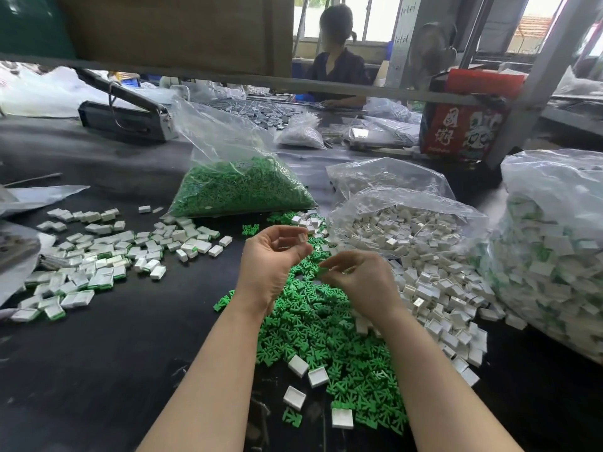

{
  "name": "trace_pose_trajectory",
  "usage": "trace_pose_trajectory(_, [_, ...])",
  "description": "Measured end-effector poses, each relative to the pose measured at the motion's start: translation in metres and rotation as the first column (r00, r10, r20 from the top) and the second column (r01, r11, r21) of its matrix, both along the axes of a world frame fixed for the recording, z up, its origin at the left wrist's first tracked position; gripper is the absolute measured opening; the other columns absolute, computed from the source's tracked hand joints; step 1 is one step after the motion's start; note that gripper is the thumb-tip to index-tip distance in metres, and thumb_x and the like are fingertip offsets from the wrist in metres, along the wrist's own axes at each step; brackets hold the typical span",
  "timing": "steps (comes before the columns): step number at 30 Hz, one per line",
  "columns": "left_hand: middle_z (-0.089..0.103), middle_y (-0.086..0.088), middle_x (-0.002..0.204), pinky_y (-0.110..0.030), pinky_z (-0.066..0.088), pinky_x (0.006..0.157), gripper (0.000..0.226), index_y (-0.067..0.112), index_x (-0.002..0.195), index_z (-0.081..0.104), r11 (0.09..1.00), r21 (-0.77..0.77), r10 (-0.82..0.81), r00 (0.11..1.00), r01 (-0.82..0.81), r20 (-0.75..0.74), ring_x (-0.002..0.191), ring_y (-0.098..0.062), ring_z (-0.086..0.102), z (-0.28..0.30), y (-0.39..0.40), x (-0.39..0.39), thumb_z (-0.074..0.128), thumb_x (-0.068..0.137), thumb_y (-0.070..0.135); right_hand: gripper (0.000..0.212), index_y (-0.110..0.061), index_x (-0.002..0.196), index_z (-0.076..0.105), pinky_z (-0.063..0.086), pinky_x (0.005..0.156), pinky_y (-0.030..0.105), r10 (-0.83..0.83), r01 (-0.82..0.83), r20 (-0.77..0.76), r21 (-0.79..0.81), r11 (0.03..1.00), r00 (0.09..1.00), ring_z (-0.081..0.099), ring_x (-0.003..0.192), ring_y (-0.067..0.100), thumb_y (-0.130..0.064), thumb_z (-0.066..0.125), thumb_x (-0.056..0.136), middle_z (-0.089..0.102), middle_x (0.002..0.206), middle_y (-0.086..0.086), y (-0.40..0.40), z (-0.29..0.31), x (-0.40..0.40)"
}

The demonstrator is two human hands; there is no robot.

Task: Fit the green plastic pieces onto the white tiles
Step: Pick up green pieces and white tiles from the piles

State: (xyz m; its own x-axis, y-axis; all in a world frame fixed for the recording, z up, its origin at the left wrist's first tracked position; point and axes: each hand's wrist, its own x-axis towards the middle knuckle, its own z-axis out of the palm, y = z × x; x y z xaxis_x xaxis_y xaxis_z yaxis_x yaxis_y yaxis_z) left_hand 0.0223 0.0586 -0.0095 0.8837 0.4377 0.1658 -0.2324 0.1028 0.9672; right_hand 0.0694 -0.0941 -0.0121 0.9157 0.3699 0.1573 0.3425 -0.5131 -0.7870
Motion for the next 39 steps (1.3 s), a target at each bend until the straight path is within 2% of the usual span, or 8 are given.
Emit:
trace_pose_trajectory(3, [0.074, 0.000, 0.078, -0.017, 0.051, 0.061, 0.019, 0.014, 0.088, 0.071, 1.000, -0.005, -0.013, 1.000, 0.013, -0.019, 0.072, -0.006, 0.068, 0.000, 0.000, 0.000, 0.079, 0.075, 0.002, 0.012, -0.016, 0.086, 0.077, 0.054, 0.064, 0.020, -0.029, 0.055, -0.114, 0.234, 0.971, 0.993, 0.068, 0.070, 0.011, -0.017, 0.082, 0.076, 0.074, 0.079, 0.002, -0.003, 0.003, -0.001])
trace_pose_trajectory(7, [0.074, 0.003, 0.073, -0.016, 0.051, 0.059, 0.025, 0.014, 0.088, 0.071, 0.999, -0.030, -0.026, 0.999, 0.025, -0.031, 0.069, -0.005, 0.068, 0.002, -0.002, -0.002, 0.082, 0.067, 0.010, 0.007, -0.012, 0.091, 0.075, 0.045, 0.054, 0.009, 0.015, 0.079, -0.218, 0.416, 0.906, 0.976, 0.061, 0.056, -0.004, -0.016, 0.073, 0.085, 0.073, 0.076, 0.001, -0.002, 0.009, -0.004])
trace_pose_trajectory(12, [0.074, 0.002, 0.075, -0.019, 0.054, 0.061, 0.029, 0.017, 0.086, 0.073, 0.993, -0.099, -0.066, 0.997, 0.062, -0.044, 0.069, -0.007, 0.068, 0.004, -0.004, -0.002, 0.081, 0.058, 0.018, 0.014, -0.005, 0.097, 0.074, 0.041, 0.052, 0.019, 0.133, 0.161, -0.411, 0.605, 0.780, 0.902, 0.052, 0.058, 0.006, -0.014, 0.068, 0.088, 0.072, 0.076, 0.004, -0.002, 0.013, -0.003])
trace_pose_trajectory(16, [0.074, -0.001, 0.076, -0.020, 0.055, 0.064, 0.026, 0.017, 0.085, 0.075, 0.984, -0.154, -0.101, 0.994, 0.095, -0.038, 0.070, -0.009, 0.068, 0.005, -0.005, -0.003, 0.080, 0.059, 0.016, 0.009, -0.004, 0.090, 0.071, 0.041, 0.046, 0.017, 0.269, 0.237, -0.489, 0.746, 0.623, 0.830, 0.053, 0.057, 0.010, -0.008, 0.069, 0.083, 0.071, 0.074, 0.007, -0.002, 0.016, -0.002])
trace_pose_trajectory(21, [0.074, 0.000, 0.075, -0.019, 0.055, 0.064, 0.029, 0.015, 0.088, 0.074, 0.983, -0.144, -0.126, 0.991, 0.117, -0.051, 0.070, -0.008, 0.068, 0.007, -0.010, -0.004, 0.080, 0.059, 0.016, 0.008, -0.002, 0.093, 0.069, 0.043, 0.045, 0.017, 0.246, 0.252, -0.484, 0.749, 0.613, 0.840, 0.056, 0.055, 0.010, -0.005, 0.068, 0.085, 0.072, 0.075, 0.009, 0.001, 0.016, -0.002])
trace_pose_trajectory(29, [0.075, -0.003, 0.075, -0.017, 0.052, 0.059, 0.031, 0.007, 0.089, 0.073, 0.979, -0.164, -0.130, 0.990, 0.120, -0.054, 0.068, -0.009, 0.071, 0.008, -0.014, -0.003, 0.080, 0.058, 0.009, 0.004, -0.006, 0.085, 0.068, 0.040, 0.048, 0.019, 0.155, 0.173, -0.361, 0.727, 0.664, 0.920, 0.051, 0.054, 0.009, -0.004, 0.067, 0.088, 0.068, 0.068, 0.004, 0.006, 0.015, -0.005])
trace_pose_trajectory(35, [0.076, -0.006, 0.078, -0.017, 0.054, 0.060, 0.019, 0.006, 0.090, 0.074, 0.974, -0.198, -0.127, 0.990, 0.112, -0.064, 0.069, -0.011, 0.072, 0.007, -0.014, -0.003, 0.076, 0.073, -0.001, 0.005, -0.009, 0.084, 0.069, 0.045, 0.053, 0.018, 0.087, 0.106, -0.244, 0.676, 0.729, 0.966, 0.055, 0.057, 0.005, -0.008, 0.067, 0.089, 0.069, 0.068, -0.002, 0.006, 0.014, -0.008])
trace_pose_trajectory(39, [0.076, -0.005, 0.078, -0.017, 0.054, 0.062, 0.016, 0.008, 0.090, 0.074, 0.970, -0.215, -0.127, 0.990, 0.112, -0.057, 0.070, -0.011, 0.071, 0.009, -0.015, -0.003, 0.075, 0.075, 0.002, 0.005, -0.009, 0.084, 0.070, 0.045, 0.053, 0.017, 0.065, 0.082, -0.200, 0.647, 0.758, 0.978, 0.056, 0.056, 0.002, -0.007, 0.068, 0.088, 0.066, 0.063, -0.008, 0.008, 0.014, -0.009])
